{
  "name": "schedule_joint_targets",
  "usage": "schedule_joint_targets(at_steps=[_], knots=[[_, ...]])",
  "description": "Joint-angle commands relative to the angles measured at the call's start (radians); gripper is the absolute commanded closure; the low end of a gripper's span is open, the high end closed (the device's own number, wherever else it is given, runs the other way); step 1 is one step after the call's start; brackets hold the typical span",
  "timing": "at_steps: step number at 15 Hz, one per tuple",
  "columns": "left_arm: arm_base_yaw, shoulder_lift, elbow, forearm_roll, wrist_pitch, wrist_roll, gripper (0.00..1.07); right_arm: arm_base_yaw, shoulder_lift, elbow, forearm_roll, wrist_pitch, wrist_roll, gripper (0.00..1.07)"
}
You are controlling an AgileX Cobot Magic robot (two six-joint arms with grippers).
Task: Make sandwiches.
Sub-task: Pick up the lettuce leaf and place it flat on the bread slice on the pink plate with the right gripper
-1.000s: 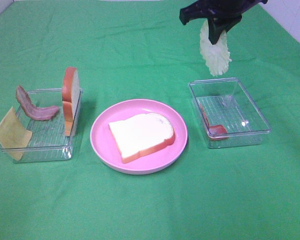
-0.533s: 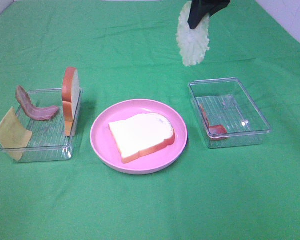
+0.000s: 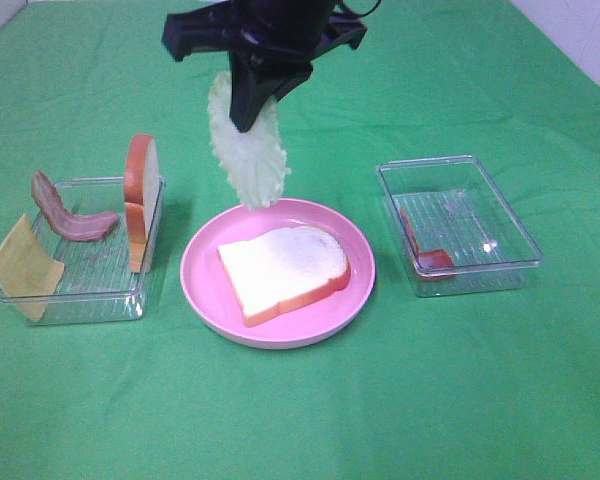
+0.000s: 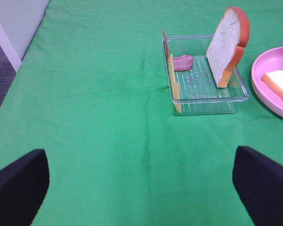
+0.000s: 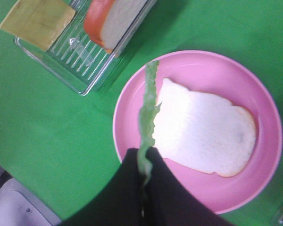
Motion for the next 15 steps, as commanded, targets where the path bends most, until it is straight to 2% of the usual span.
schedule_joint_targets(at_steps=[1,10,15], knots=[[0.001,-0.014,0.001,0.000,-0.005,0.000,0.06,0.034,0.041,0.000,0.001,0.006,-0.010,1.07],[0.001,-0.014,0.001,0.000,-0.005,0.000,0.06,0.042,0.227,0.000,-0.012,-0.043,-0.013,1.07],[0.001,-0.014,0.001,0.000,-0.005,0.000,0.06,0.042,0.286,0.000,-0.186,-0.053,0.018,1.07]])
